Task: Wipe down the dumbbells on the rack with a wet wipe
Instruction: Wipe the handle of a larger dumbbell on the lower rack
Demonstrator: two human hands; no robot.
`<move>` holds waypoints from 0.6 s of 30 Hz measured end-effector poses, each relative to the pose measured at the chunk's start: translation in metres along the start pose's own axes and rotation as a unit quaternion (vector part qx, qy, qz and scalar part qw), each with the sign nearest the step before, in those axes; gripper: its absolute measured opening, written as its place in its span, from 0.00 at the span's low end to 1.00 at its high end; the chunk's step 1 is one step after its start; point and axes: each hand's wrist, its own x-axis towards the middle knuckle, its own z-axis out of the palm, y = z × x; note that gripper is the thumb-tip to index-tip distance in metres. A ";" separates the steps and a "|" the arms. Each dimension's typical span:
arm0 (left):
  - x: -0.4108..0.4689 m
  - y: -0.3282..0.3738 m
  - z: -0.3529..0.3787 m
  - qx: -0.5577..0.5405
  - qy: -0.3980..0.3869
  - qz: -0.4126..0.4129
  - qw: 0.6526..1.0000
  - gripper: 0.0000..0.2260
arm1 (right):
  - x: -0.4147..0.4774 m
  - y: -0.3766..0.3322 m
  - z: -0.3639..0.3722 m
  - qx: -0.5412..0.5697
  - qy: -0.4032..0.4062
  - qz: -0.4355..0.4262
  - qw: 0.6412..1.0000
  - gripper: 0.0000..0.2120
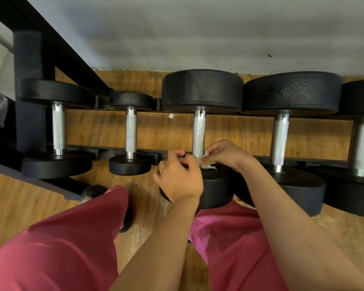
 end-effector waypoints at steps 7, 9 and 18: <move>0.000 0.003 -0.003 0.002 -0.017 -0.010 1.000 0.04 | -0.002 -0.011 -0.007 0.086 0.096 0.000 0.992 0.08; 0.003 -0.002 -0.005 -0.032 -0.031 -0.029 0.999 0.04 | 0.001 -0.013 -0.003 0.123 0.109 0.005 0.986 0.12; 0.006 -0.008 -0.013 -0.089 -0.067 -0.057 0.992 0.05 | -0.003 0.000 0.006 0.114 0.100 -0.001 0.988 0.13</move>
